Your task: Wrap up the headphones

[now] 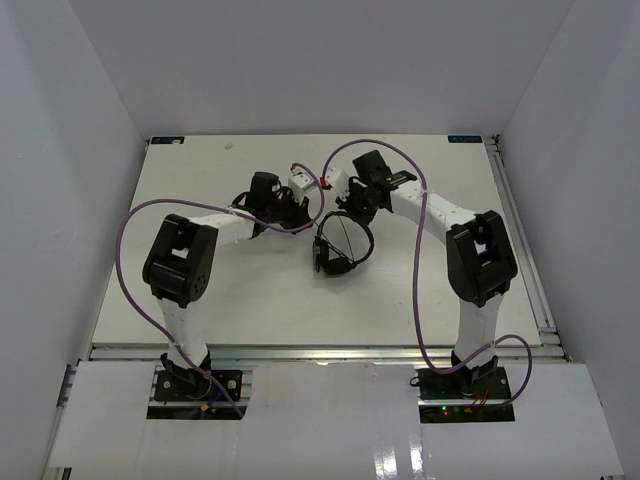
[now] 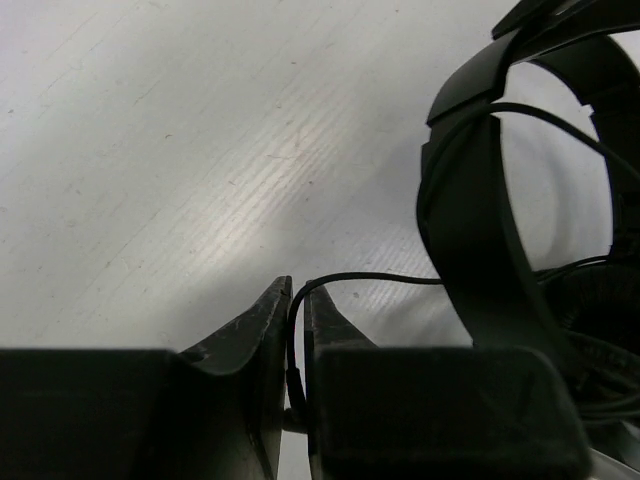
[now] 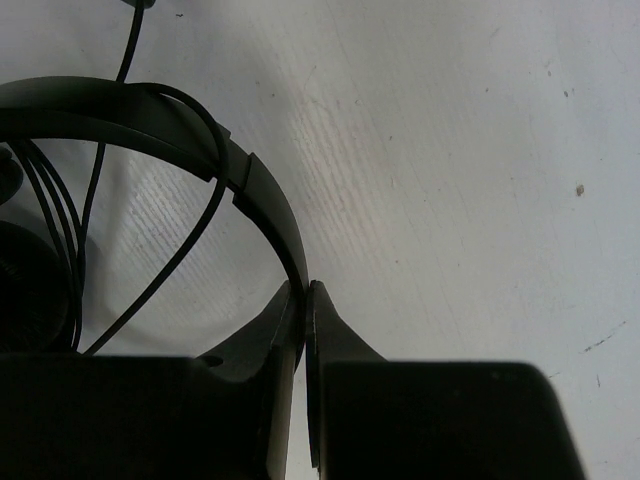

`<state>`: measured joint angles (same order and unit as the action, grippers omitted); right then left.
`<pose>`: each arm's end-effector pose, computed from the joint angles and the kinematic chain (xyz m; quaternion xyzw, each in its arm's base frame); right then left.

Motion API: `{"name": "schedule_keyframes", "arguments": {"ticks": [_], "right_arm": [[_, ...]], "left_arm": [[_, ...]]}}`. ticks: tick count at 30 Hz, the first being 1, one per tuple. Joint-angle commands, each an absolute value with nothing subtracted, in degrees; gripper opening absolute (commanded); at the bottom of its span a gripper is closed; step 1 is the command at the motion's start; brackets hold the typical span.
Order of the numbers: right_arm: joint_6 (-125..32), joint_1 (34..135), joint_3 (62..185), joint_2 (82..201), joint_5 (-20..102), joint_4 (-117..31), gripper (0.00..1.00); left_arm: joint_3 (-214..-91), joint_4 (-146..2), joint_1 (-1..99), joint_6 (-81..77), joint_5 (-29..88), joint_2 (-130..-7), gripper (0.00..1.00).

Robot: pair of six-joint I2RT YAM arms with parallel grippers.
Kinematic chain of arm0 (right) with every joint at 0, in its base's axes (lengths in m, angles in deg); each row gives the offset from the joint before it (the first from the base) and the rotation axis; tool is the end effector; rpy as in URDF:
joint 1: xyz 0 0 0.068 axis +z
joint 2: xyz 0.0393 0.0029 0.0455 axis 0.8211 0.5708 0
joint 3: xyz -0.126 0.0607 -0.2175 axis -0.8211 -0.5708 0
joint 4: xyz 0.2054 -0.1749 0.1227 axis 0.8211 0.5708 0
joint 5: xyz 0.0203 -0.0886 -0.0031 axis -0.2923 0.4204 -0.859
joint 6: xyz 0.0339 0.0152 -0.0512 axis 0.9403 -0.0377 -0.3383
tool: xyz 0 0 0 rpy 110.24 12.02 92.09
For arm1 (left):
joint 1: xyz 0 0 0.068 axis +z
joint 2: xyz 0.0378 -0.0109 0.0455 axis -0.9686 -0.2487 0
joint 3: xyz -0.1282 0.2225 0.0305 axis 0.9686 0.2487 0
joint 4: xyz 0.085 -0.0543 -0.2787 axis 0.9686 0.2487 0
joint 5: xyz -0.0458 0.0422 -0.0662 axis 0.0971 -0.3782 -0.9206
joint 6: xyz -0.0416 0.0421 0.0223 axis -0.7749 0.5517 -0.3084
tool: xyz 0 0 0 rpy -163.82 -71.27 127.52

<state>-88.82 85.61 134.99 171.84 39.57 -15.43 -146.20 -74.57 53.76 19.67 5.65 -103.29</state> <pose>0.3987 0.2430 0.1914 -0.5360 0.7765 0.0598 0.3260 0.3979 -0.1873 0.1201 0.3554 0.8019 -0.2900 0.3828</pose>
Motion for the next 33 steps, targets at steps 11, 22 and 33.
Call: {"name": "schedule_keyframes", "arguments": {"ticks": [11,22,33], "right_arm": [[-85.36,85.97,143.31,177.60,43.97,-13.76,0.08],[-84.75,86.05,148.19,181.65,45.35,-11.34,0.08],[-85.29,86.25,150.77,184.23,45.60,-9.89,0.25]], "left_arm": [[-151.24,-69.90,57.01,20.49,12.68,-106.86,0.42],[-154.73,-65.26,59.72,15.89,12.17,-105.27,0.64],[-142.52,-73.11,60.71,7.73,12.59,-88.52,0.76]]}}
